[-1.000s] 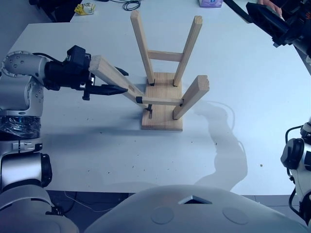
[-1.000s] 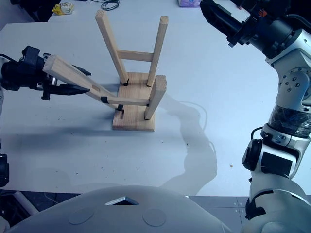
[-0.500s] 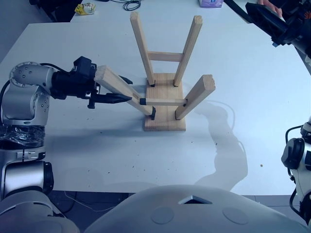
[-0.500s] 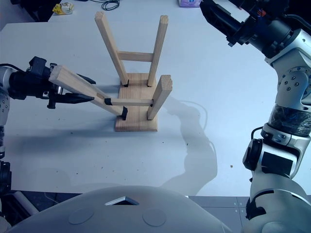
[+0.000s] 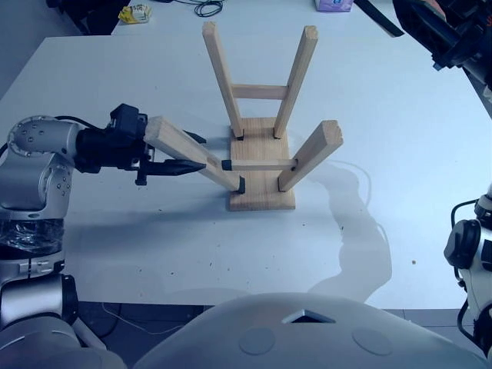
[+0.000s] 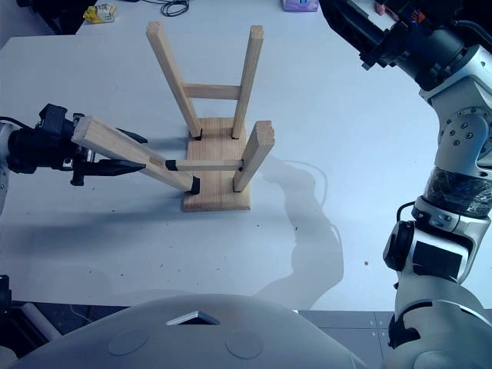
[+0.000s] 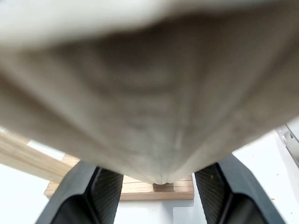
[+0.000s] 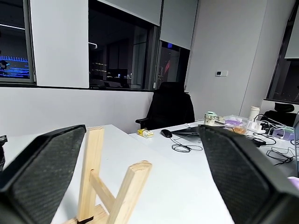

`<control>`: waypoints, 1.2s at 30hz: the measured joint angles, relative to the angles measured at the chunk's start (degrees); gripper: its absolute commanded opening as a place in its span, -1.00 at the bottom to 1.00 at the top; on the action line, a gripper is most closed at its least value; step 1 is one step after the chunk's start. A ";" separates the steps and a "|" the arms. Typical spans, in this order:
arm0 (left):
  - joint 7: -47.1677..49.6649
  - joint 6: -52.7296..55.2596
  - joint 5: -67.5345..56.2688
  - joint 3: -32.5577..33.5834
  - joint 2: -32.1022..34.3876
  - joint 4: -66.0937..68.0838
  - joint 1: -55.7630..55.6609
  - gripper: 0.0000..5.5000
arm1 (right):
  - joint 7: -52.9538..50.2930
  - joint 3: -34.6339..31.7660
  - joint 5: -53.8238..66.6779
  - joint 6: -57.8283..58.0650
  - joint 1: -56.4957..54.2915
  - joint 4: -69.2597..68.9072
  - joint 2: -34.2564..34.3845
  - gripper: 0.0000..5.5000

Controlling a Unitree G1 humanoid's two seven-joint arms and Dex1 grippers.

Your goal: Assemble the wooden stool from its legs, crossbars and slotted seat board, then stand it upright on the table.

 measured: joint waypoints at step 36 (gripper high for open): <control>-3.36 -6.67 3.10 -9.04 0.63 4.15 -8.16 -0.25 | -11.69 -2.81 7.34 1.88 15.93 -15.57 3.27 0.61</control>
